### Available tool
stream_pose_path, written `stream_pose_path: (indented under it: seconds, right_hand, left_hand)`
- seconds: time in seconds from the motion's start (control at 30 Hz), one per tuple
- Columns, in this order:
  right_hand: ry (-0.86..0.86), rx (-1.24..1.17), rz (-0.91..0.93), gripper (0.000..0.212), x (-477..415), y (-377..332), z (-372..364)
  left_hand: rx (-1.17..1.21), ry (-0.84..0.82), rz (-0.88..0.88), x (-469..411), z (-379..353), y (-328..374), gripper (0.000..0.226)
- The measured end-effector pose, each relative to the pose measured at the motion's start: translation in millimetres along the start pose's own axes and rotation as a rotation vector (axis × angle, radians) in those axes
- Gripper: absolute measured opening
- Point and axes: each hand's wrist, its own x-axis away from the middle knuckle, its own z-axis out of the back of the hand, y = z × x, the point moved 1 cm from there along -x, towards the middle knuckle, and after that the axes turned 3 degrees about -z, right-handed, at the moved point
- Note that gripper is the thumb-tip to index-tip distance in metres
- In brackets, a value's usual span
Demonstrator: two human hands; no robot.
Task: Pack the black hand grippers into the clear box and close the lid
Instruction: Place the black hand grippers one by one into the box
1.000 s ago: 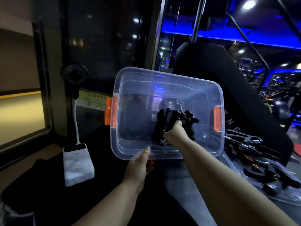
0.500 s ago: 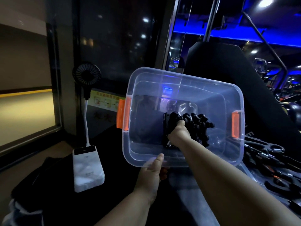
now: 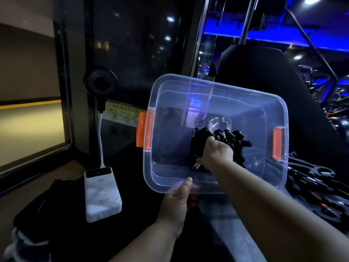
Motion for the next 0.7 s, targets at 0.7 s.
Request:
stream_pose_path:
  seconds: [0.7]
  right_hand:
    - [0.078,0.328,0.455,0.068,-22.8,-9.9,-16.5]
  left_hand:
    - [-0.019,0.017,-0.007,-0.1,-0.5,-0.4,0.022]
